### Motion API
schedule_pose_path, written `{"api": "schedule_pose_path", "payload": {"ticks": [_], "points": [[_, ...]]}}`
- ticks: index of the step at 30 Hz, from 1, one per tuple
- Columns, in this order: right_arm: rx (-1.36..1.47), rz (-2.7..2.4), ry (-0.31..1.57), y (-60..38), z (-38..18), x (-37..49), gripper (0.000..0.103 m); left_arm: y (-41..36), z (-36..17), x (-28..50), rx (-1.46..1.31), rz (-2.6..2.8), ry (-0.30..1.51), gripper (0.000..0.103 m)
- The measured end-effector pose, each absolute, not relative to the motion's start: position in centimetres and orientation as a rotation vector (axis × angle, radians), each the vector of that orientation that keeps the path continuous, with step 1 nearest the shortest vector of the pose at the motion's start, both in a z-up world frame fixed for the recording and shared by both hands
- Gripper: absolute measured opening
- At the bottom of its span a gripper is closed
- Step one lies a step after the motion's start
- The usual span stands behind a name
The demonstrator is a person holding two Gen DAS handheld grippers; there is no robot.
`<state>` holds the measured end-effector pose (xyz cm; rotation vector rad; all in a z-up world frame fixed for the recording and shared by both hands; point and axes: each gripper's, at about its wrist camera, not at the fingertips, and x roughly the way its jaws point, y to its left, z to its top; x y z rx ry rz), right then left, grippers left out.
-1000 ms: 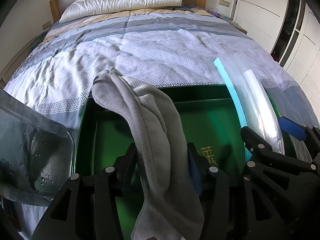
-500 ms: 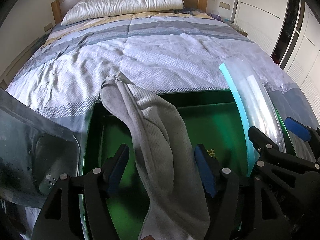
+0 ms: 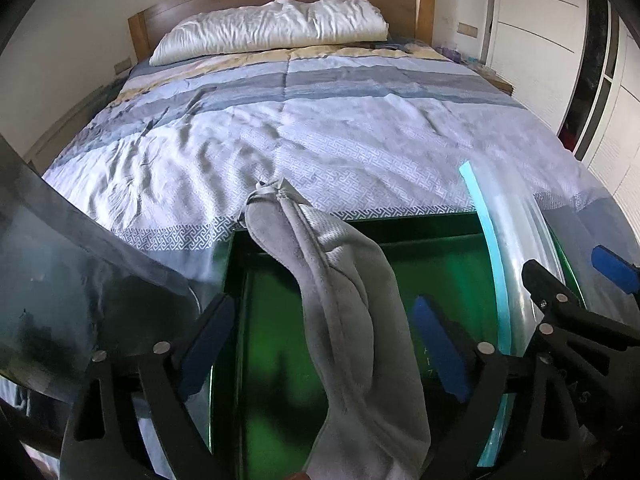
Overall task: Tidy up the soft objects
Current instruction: 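Open the right tool to release the bag while the left tool releases the grey cloth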
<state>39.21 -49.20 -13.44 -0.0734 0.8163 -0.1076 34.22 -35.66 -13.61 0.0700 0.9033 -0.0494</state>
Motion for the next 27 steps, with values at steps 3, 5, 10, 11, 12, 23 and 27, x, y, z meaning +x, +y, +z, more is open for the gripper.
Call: {"api": "schedule_pose_path", "payload": {"ticks": [3,5,10,11,12,23,27], "points": [[-0.076,-0.111,0.813,-49.2,-13.1,38.9,0.082,-35.6,-13.4,34.1,0.072,-0.055,0.899,0.088],[-0.077,-0.116,0.811,-49.3,-12.9,38.7,0.082,-35.7,-13.2,33.9,0.07,-0.061,0.898,0.088],[-0.086,-0.13,0.803,-49.5,-12.0,37.9,0.082,-36.0,-12.5,33.5,0.061,-0.076,0.894,0.09],[-0.089,-0.133,0.8,-49.5,-11.7,37.7,0.082,-36.0,-12.4,33.4,0.057,-0.08,0.894,0.09],[-0.093,-0.137,0.797,-49.5,-11.5,37.6,0.082,-36.0,-12.2,33.3,0.054,-0.081,0.895,0.09],[-0.101,-0.172,0.777,-49.0,-8.8,34.5,0.084,-35.6,-10.2,31.3,0.022,-0.082,0.897,0.09],[-0.109,-0.183,0.767,-48.9,-7.4,32.8,0.084,-35.2,-9.1,29.7,0.006,-0.092,0.896,0.09]]}}
